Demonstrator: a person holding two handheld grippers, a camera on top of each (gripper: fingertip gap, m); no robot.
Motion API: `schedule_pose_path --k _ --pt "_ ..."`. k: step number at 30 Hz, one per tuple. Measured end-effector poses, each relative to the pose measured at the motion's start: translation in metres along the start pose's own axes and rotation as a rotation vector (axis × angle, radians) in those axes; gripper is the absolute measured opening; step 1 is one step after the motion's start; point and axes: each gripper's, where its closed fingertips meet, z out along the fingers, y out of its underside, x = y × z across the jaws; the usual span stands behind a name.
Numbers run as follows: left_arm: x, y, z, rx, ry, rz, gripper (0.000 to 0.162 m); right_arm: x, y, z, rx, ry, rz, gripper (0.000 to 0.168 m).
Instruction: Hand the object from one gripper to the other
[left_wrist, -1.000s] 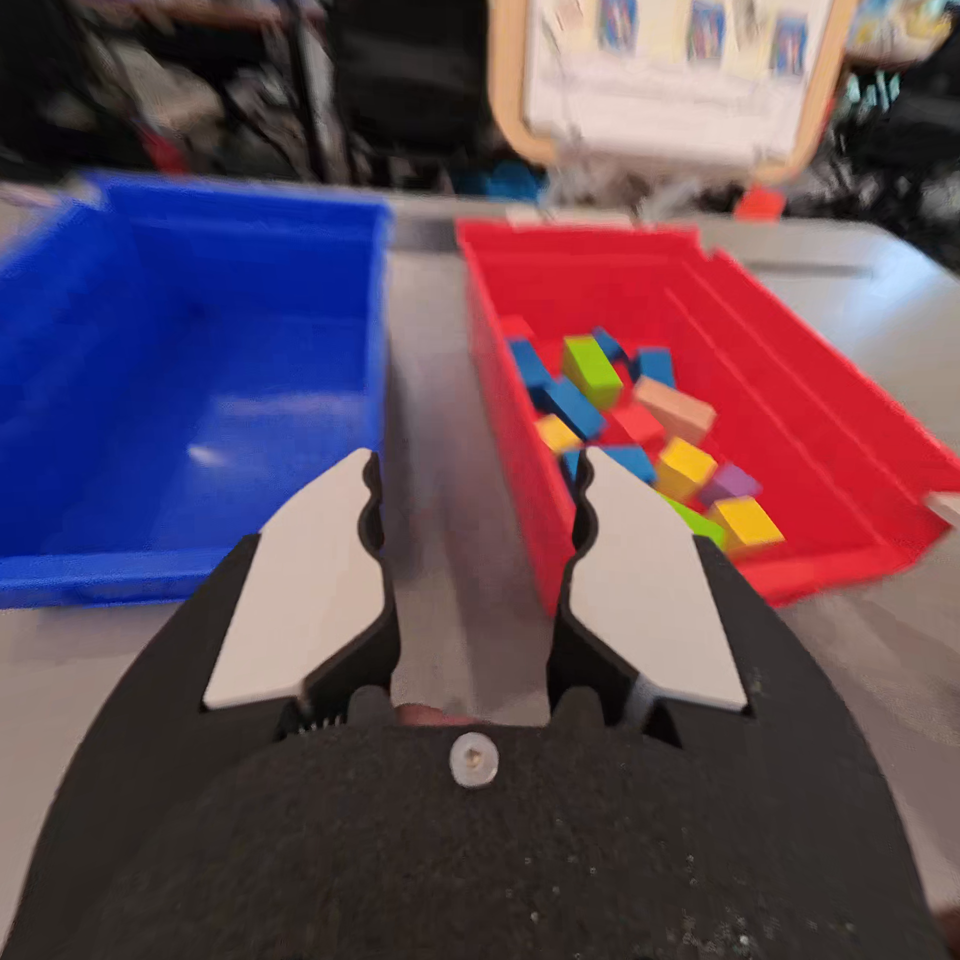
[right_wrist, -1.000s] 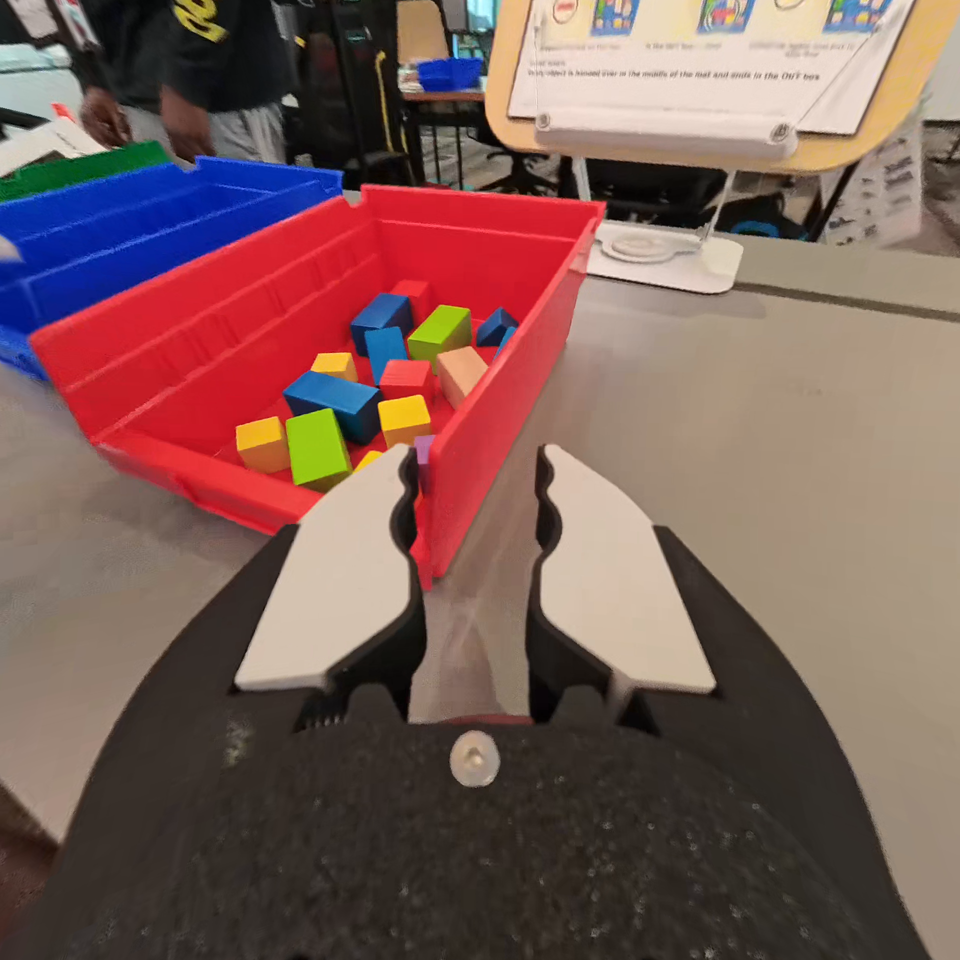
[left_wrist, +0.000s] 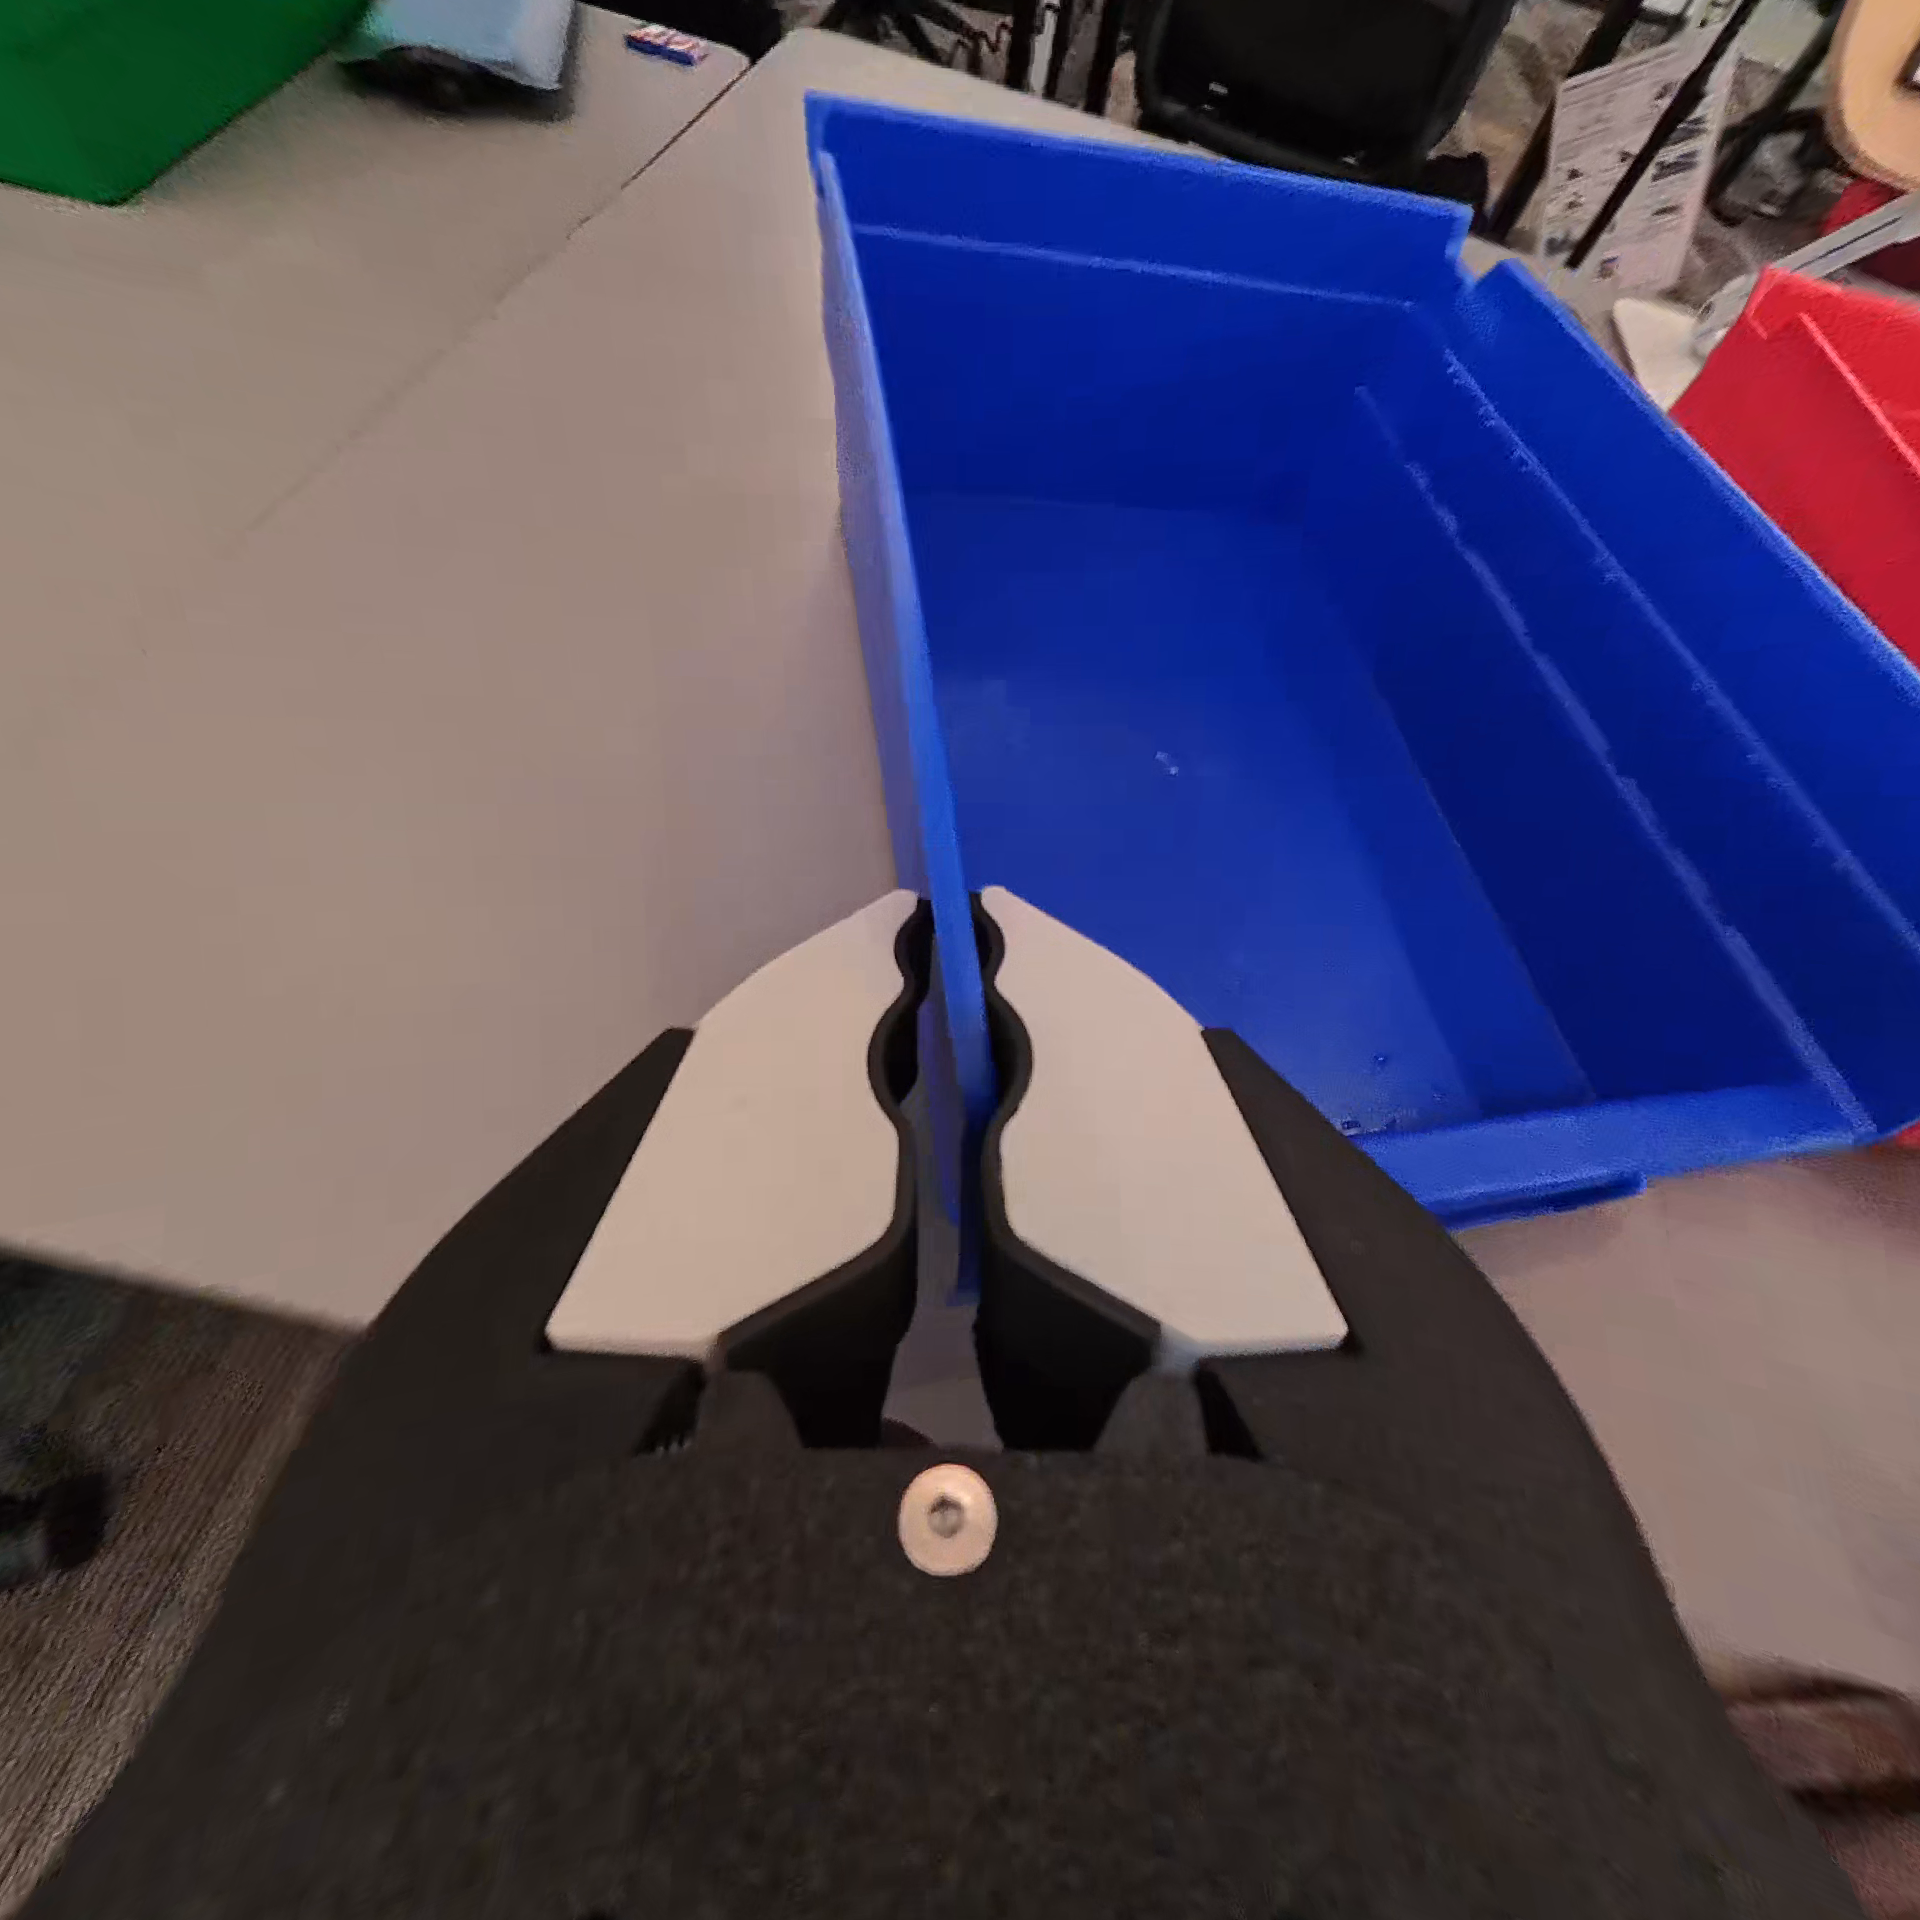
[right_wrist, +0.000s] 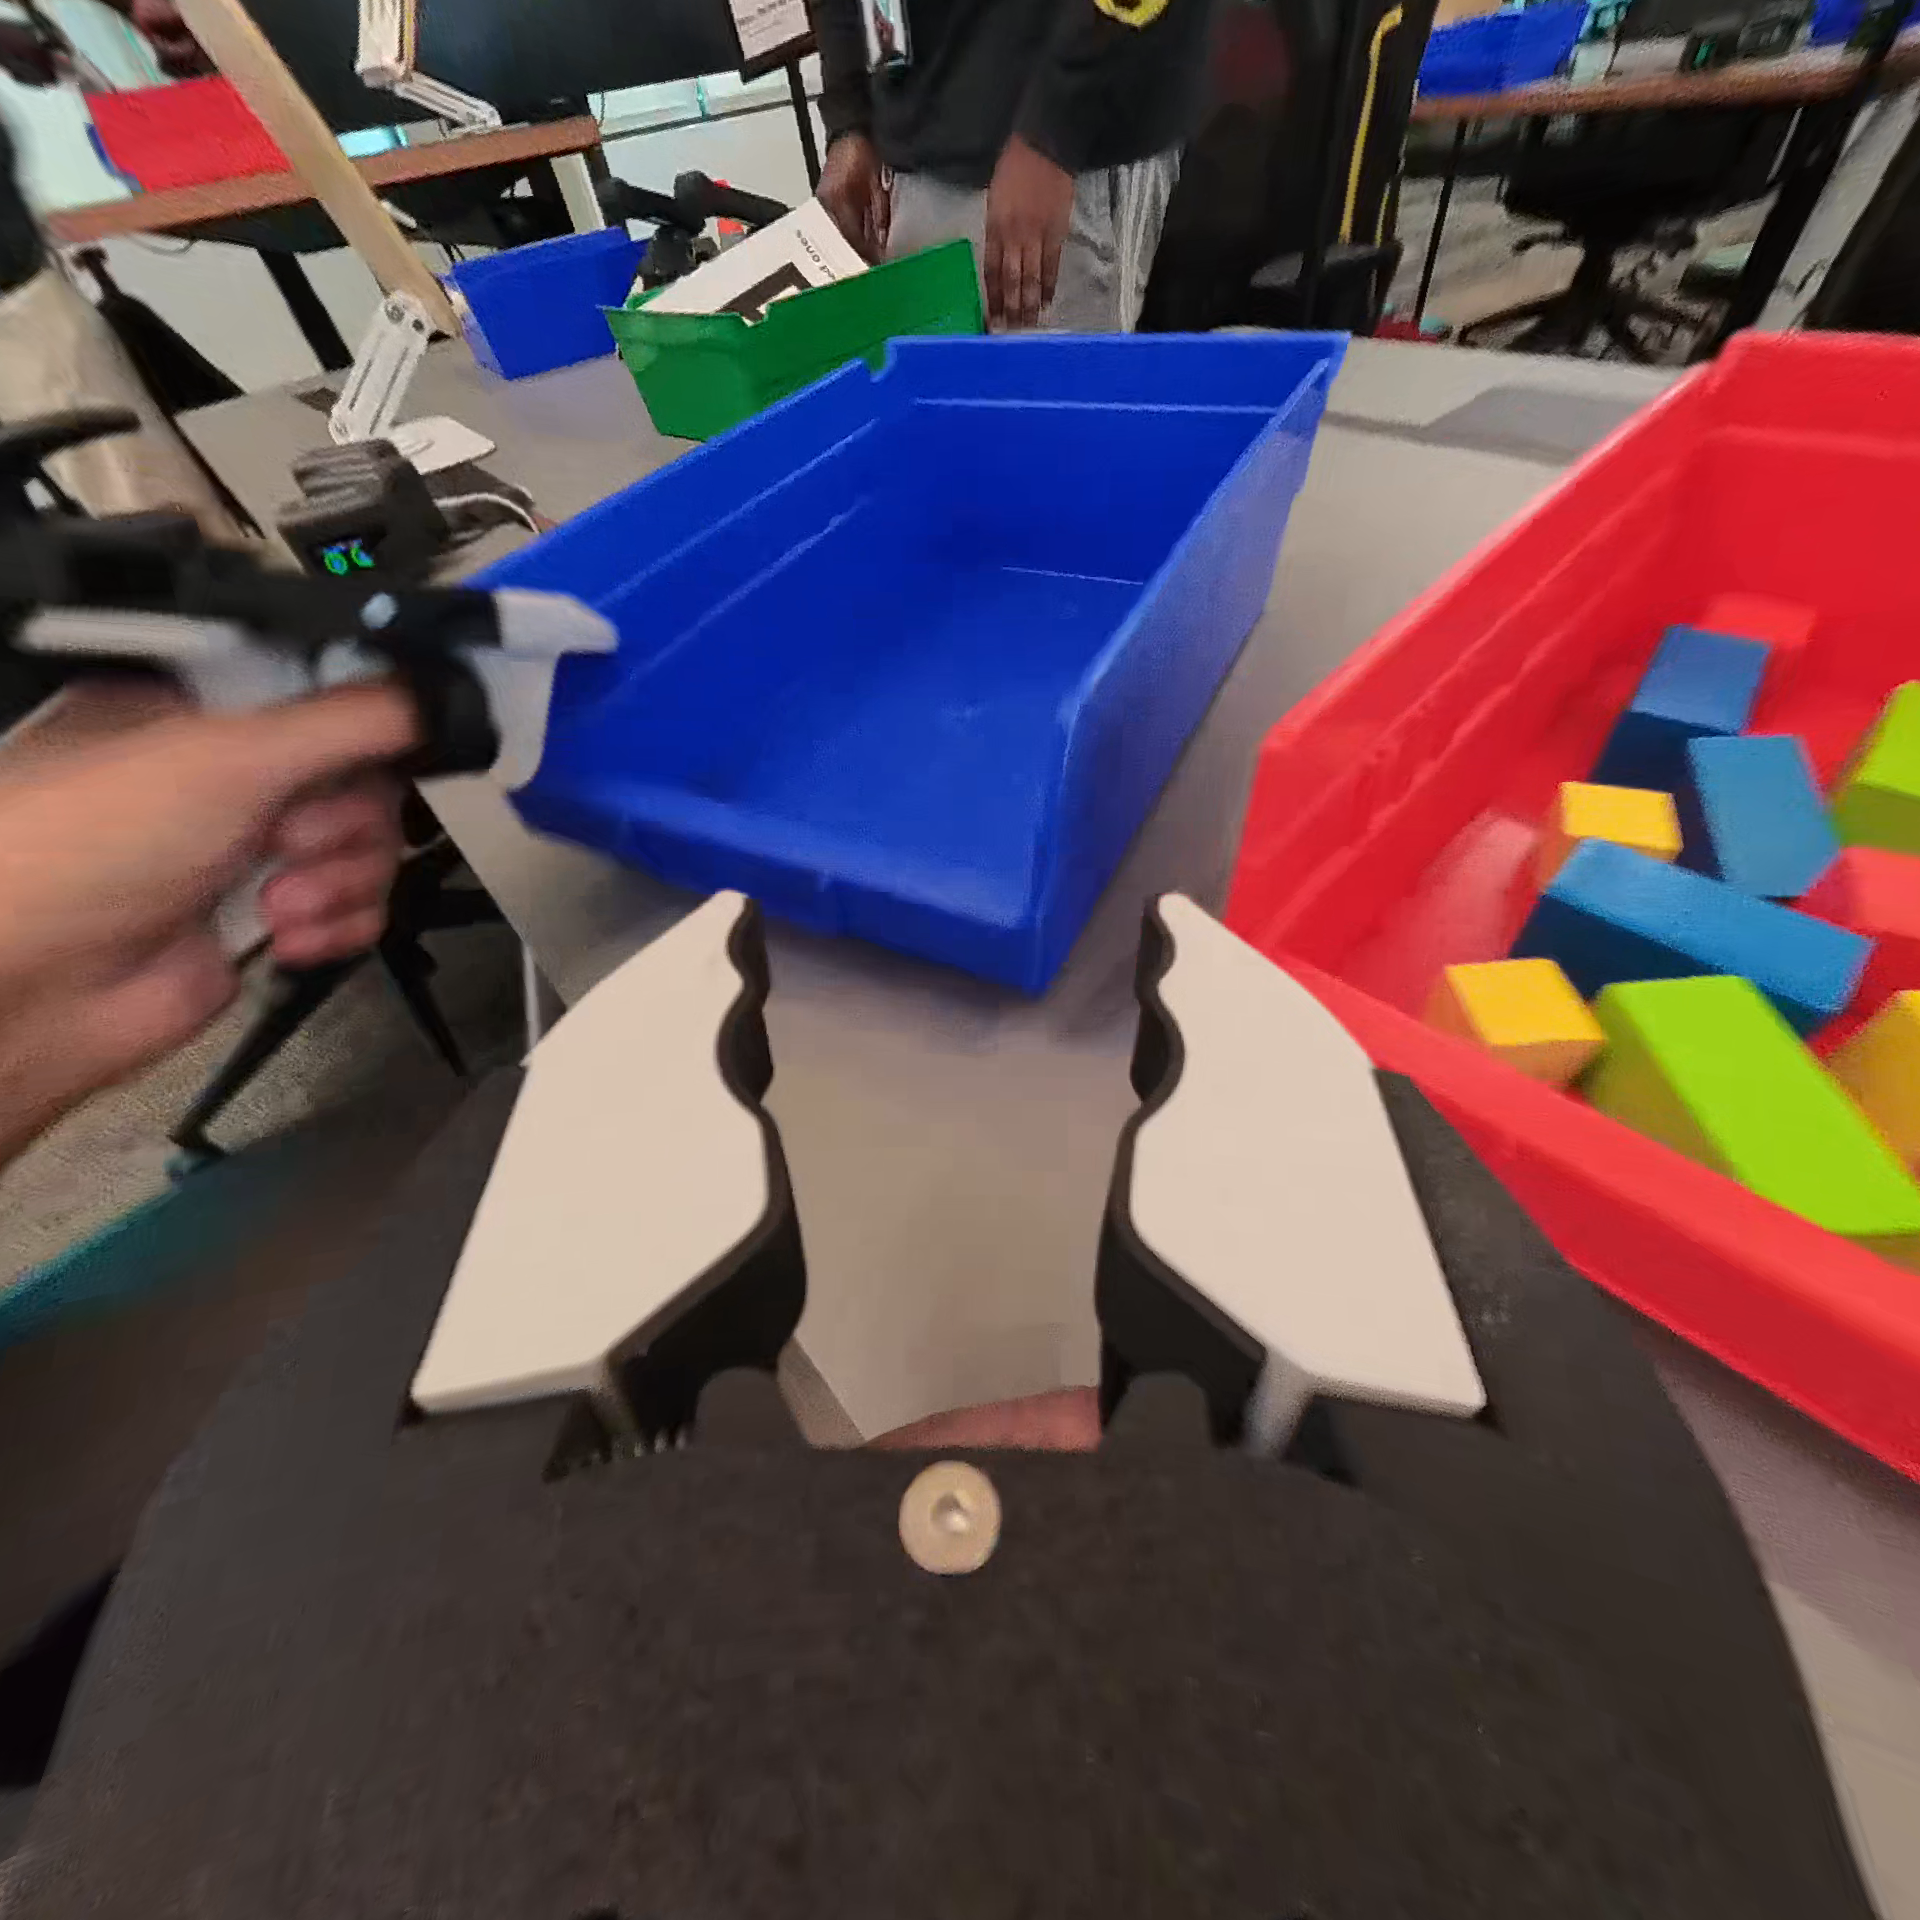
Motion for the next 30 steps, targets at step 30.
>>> schedule_pose_path --k 30 --pt "0.404 -0.137 -0.061 0.359 0.372 0.319 0.005 0.274 -0.172 -0.245 0.249 0.732 -0.145 0.005"
